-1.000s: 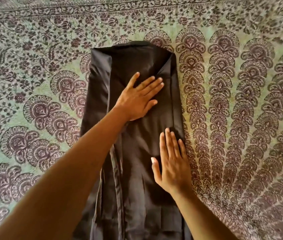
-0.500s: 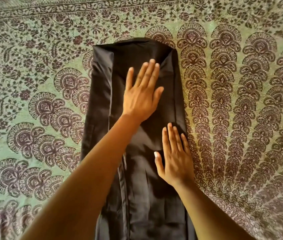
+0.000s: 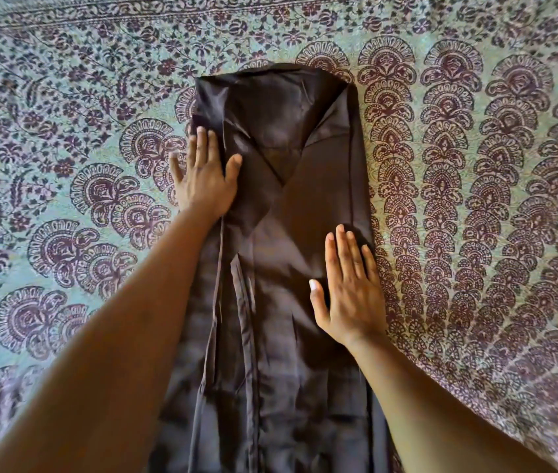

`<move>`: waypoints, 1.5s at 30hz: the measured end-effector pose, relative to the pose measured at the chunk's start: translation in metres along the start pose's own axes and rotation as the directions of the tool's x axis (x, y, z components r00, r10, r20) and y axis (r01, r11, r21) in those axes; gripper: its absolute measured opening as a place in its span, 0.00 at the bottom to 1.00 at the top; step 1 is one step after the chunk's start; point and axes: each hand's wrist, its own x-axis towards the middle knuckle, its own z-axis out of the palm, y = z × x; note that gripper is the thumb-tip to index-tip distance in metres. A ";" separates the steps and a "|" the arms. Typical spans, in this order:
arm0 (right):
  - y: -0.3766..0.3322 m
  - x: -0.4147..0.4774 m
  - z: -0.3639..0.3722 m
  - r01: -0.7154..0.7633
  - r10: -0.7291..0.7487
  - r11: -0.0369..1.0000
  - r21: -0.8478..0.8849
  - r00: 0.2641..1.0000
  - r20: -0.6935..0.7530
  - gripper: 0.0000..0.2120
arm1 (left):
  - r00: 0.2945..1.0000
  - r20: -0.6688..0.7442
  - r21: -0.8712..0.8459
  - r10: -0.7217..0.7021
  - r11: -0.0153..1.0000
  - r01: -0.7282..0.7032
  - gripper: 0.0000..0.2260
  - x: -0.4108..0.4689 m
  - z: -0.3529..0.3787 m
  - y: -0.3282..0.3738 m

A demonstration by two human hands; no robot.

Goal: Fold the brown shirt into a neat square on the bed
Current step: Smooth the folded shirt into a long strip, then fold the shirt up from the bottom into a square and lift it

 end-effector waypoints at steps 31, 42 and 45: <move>-0.038 -0.281 -0.006 0.291 -0.284 0.957 0.017 0.916 0.282 0.28 | 0.790 0.321 -0.035 0.522 0.840 -0.541 0.22 -0.438 0.037 -0.076; -0.061 -0.381 -0.025 0.134 -0.116 0.991 -0.014 0.901 0.418 0.27 | 0.578 0.425 -0.100 0.697 0.670 -0.735 0.18 -0.489 -0.004 -0.143; -0.064 -0.403 -0.034 0.141 -0.142 0.989 0.033 0.893 0.427 0.21 | 0.611 0.380 -0.182 0.694 0.704 -0.686 0.15 -0.491 -0.030 -0.148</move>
